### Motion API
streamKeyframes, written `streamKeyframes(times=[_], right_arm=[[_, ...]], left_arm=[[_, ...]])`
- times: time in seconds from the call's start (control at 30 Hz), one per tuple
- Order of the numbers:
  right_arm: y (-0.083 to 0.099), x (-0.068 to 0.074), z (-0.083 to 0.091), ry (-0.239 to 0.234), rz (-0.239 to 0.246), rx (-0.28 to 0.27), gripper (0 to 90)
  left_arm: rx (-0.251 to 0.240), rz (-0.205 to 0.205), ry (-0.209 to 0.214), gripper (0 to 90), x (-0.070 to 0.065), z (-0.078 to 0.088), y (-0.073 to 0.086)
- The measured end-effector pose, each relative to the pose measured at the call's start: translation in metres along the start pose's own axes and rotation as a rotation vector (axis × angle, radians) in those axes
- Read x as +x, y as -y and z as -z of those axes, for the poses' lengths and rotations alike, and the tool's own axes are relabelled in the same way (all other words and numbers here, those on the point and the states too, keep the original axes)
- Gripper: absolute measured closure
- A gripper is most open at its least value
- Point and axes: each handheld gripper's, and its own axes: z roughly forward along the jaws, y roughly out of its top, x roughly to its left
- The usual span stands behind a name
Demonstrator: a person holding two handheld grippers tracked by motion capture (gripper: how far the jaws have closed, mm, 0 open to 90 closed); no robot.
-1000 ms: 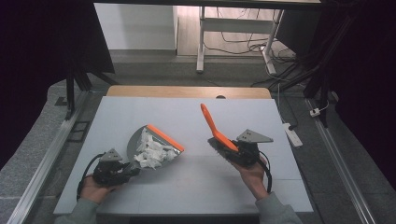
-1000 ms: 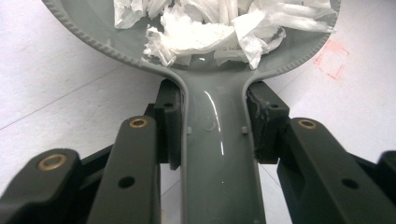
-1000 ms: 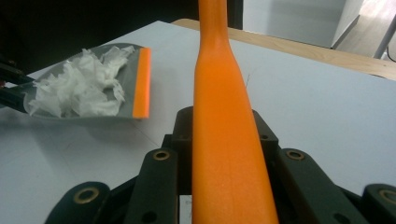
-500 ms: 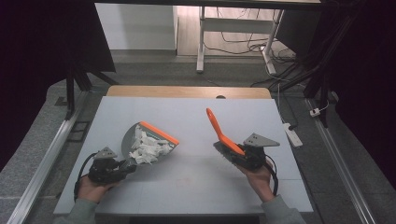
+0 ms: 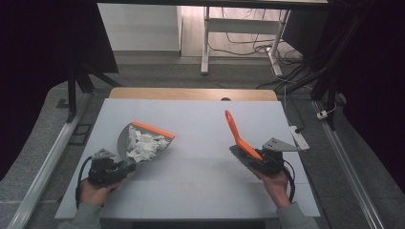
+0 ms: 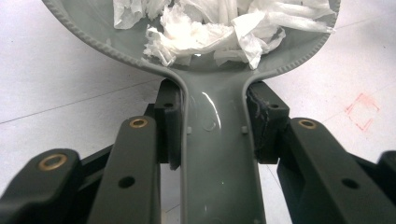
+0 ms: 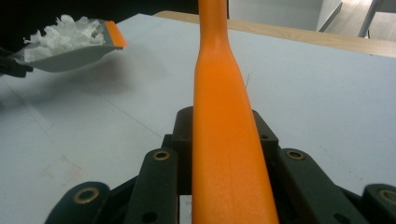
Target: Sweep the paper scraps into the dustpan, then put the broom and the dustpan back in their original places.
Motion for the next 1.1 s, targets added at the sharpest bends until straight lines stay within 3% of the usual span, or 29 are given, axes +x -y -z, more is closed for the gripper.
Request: streamKeyframes(times=[0.27,0.7,0.93,1.1], right_arm=[[0.0,-0.004,0.001,-0.017,-0.034,-0.01,70.3],[0.003,-0.004,-0.005,-0.023,-0.082,0.015,70.3],[0.007,-0.002,-0.01,-0.009,-0.121,0.037,70.3],[0.008,0.0,-0.012,-0.011,-0.122,0.046,70.3]], left_arm=[[-0.008,0.025,-0.028,61.2,-0.005,-0.003,0.0],[-0.001,0.06,-0.121,61.2,-0.012,-0.014,0.0],[-0.006,0.137,-0.166,61.1,-0.011,-0.021,0.001],[-0.006,0.157,-0.189,61.1,-0.011,-0.025,0.0]])
